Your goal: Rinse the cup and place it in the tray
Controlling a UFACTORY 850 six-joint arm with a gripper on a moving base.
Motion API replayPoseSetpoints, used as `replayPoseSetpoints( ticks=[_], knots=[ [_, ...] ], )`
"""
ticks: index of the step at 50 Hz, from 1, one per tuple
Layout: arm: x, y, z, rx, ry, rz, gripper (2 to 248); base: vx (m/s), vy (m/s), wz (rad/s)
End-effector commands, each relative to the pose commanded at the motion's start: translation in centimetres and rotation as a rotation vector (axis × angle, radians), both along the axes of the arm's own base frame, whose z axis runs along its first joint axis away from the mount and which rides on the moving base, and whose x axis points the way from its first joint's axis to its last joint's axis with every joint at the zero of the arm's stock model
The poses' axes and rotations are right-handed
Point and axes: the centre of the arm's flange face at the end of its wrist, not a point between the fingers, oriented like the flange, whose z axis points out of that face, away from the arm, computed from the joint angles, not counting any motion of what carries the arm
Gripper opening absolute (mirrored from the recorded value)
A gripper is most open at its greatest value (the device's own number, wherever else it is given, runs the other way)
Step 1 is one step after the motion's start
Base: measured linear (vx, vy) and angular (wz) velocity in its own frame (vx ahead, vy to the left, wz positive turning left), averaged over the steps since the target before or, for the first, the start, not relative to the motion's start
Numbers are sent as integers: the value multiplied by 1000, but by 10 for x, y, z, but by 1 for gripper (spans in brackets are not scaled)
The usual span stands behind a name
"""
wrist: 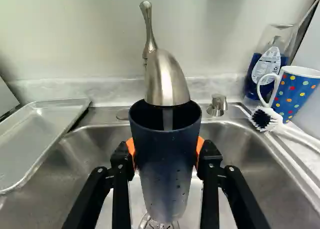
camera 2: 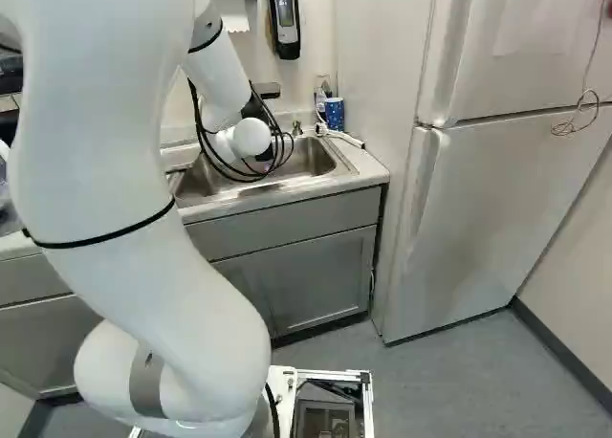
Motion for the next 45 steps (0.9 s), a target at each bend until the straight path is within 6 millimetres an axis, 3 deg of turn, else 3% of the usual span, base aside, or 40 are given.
replayPoseSetpoints(
  ticks=[45],
  knots=[
    [0, 0, 0, 0, 0, 0, 125, 0, 0, 0]
  ],
)
